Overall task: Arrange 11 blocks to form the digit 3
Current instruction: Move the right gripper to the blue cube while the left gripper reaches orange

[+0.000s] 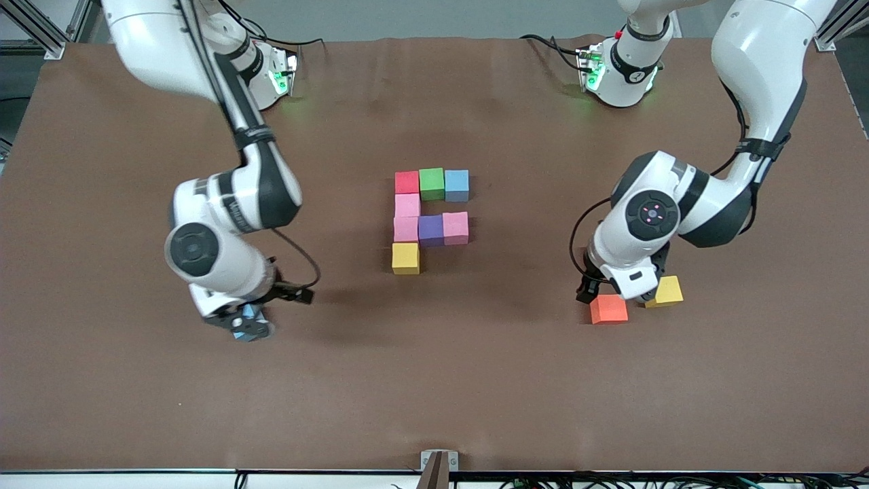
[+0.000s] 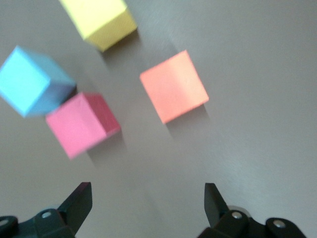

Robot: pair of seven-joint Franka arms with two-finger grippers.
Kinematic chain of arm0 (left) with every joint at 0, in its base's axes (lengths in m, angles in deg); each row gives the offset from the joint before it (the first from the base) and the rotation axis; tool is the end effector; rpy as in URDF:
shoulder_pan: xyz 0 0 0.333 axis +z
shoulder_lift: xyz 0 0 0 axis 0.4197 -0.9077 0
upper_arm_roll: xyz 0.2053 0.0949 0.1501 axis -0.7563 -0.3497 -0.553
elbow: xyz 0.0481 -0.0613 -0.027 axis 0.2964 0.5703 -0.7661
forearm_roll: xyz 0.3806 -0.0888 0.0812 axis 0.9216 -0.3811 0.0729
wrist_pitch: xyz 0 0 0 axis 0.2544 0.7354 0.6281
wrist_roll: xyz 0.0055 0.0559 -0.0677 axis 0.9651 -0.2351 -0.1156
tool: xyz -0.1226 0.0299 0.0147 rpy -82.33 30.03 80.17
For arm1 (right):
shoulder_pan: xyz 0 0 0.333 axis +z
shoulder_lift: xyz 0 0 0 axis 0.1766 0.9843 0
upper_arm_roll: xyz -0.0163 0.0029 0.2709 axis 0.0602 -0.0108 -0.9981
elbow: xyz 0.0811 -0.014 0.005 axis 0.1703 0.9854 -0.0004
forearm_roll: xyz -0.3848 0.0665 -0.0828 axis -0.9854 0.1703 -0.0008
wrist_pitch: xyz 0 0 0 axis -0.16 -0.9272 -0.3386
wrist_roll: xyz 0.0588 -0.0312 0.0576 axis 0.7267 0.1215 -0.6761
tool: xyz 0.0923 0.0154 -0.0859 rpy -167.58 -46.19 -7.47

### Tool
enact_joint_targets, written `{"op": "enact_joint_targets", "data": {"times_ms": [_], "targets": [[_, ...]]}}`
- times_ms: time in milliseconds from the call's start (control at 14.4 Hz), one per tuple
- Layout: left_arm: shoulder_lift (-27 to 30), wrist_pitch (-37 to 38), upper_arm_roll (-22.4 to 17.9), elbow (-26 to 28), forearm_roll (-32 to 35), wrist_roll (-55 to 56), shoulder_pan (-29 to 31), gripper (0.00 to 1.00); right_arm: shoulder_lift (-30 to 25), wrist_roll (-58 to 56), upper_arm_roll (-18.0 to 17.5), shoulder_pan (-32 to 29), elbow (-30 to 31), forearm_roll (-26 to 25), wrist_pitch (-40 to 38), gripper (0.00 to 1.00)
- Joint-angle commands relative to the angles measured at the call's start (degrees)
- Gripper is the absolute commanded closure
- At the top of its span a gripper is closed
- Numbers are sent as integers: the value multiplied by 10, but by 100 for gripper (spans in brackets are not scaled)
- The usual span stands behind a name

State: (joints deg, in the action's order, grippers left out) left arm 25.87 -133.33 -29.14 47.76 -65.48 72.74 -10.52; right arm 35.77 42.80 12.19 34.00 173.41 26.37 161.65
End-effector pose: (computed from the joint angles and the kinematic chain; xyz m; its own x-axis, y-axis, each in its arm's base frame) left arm 0.5966 -0.2088 0.2479 0.4947 0.8685 0.0304 0.8677 -0.4918 -0.0720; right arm 0.6568 0.1636 0.2746 0.9582 -0.2834 -0.0383 -0.2824 -0.9588 0.0296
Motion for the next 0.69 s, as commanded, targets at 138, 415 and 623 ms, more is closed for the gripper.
{"op": "enact_joint_targets", "data": {"times_ms": [138, 415, 623], "targets": [[-29, 2, -38, -44, 13, -250, 13, 0, 16, -11, -7, -67, 14, -10, 42, 0], [-62, -8, -38, -61, 13, -432, 21, 0, 54, 55, -7, -122, 15, -4, 78, 0], [-70, -15, -39, -62, 13, -578, 23, 0, 73, 181, -8, -125, 15, -3, 102, 0]]}}
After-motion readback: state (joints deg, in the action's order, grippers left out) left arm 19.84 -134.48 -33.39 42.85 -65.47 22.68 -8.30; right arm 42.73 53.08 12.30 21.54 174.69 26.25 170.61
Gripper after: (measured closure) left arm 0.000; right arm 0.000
